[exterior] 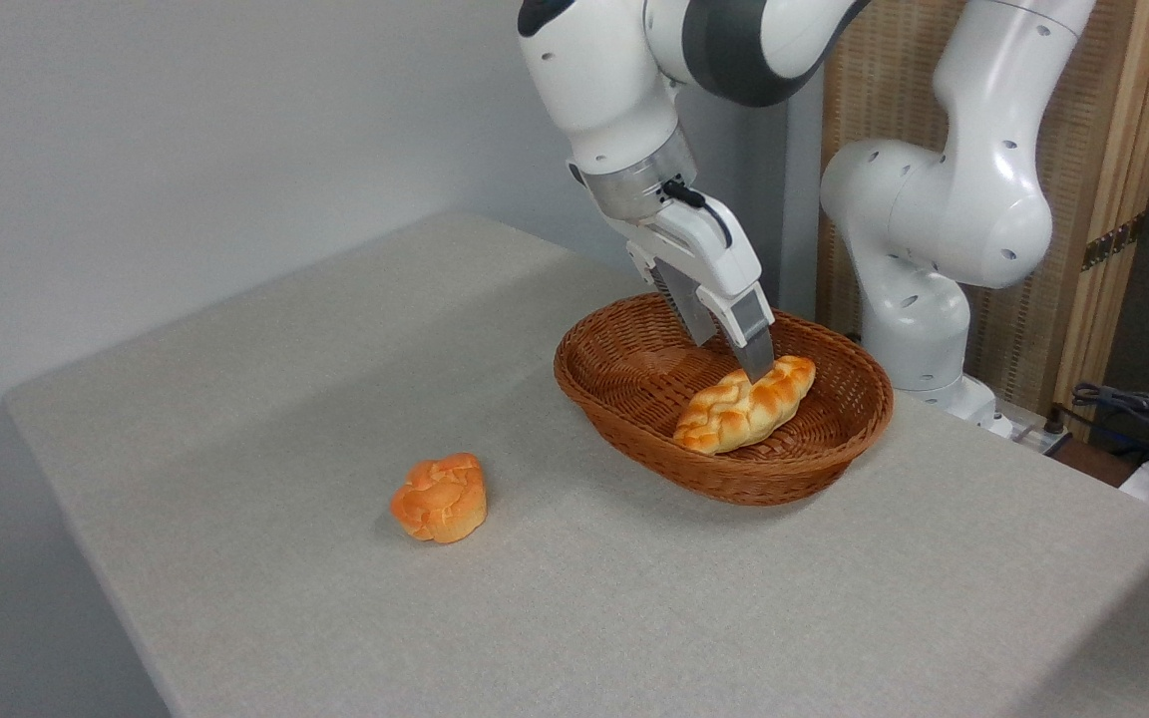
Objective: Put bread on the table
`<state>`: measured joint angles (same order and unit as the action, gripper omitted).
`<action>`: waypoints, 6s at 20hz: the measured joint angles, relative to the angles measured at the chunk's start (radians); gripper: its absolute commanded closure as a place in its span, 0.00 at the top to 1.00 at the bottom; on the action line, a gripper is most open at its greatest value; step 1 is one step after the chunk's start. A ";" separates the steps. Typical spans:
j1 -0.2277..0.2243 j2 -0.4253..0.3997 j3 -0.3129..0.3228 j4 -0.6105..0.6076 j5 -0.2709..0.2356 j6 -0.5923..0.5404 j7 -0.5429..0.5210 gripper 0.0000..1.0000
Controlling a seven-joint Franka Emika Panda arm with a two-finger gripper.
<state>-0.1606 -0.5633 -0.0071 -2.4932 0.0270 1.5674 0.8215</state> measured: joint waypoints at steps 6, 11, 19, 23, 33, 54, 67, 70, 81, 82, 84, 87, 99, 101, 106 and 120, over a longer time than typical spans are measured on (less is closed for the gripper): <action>-0.008 0.000 0.000 -0.039 0.057 0.018 0.006 1.00; -0.008 0.000 0.000 -0.072 0.059 0.056 0.006 1.00; 0.013 0.000 0.004 -0.099 0.059 0.068 0.006 1.00; 0.024 0.000 0.005 -0.114 0.059 0.095 0.006 0.98; 0.025 0.000 0.006 -0.127 0.057 0.143 0.006 0.30; 0.023 -0.001 0.001 0.087 0.012 -0.054 0.006 0.27; -0.023 0.312 0.183 0.308 0.012 0.356 0.009 0.42; -0.030 0.389 0.189 0.312 0.012 0.452 0.009 0.82; -0.033 0.477 0.190 0.320 0.012 0.497 0.009 1.00; -0.033 0.479 0.190 0.320 0.012 0.497 0.009 1.00; -0.033 0.479 0.191 0.320 0.012 0.497 0.009 1.00; -0.033 0.479 0.191 0.324 0.012 0.497 0.009 1.00; -0.034 0.406 0.176 0.531 0.011 0.291 -0.076 1.00; -0.035 0.401 0.160 0.637 -0.001 0.171 -0.083 1.00; -0.014 0.422 0.095 0.748 -0.035 0.086 -0.180 1.00; 0.090 0.527 0.008 0.862 -0.035 0.050 -0.148 1.00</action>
<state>-0.0710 -0.0365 0.0009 -1.6314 -0.0080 1.6178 0.6735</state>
